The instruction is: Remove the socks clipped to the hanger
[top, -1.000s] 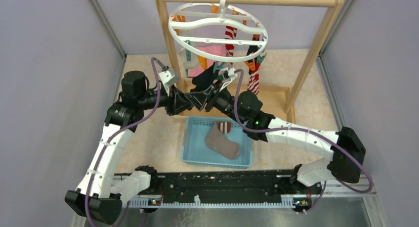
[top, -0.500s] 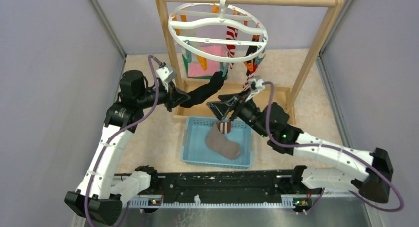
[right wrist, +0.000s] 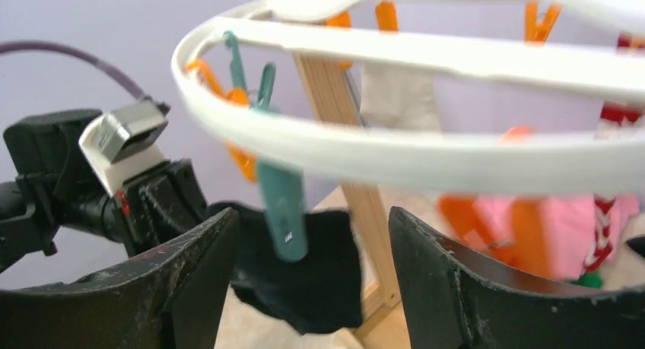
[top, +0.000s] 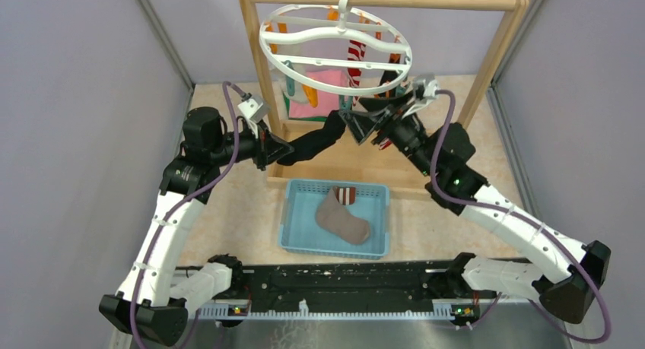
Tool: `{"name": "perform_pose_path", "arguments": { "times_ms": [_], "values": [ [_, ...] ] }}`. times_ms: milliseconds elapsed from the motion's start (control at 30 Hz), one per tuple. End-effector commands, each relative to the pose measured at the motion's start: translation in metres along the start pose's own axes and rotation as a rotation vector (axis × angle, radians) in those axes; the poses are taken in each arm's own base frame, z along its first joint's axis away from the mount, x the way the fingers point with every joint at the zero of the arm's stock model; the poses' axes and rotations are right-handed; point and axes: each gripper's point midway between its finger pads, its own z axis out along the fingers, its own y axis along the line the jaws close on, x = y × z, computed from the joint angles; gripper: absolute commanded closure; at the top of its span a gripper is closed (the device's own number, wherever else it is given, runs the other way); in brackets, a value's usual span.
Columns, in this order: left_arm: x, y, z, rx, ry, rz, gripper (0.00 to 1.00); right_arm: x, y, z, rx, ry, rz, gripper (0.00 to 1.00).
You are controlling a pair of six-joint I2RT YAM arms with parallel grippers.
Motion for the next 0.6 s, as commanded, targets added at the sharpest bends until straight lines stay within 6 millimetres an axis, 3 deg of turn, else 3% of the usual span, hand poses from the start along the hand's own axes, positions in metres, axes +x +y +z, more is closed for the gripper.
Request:
{"name": "perform_pose_path", "arguments": {
  "times_ms": [0, 267, 567],
  "values": [
    [-0.019, -0.008, -0.005, 0.008, -0.05, 0.029, 1.0, -0.036, 0.014, 0.004, -0.217, -0.003, 0.011, 0.28],
    [-0.025, -0.014, -0.01, 0.007, -0.054, -0.011, 1.0, -0.021, 0.029, 0.003, -0.453, 0.092, 0.087, 0.18],
    [-0.029, -0.02, -0.016, 0.009, -0.055, -0.025, 1.0, -0.037, 0.048, 0.008, -0.664, -0.02, 0.187, 0.18]
  ]
}}
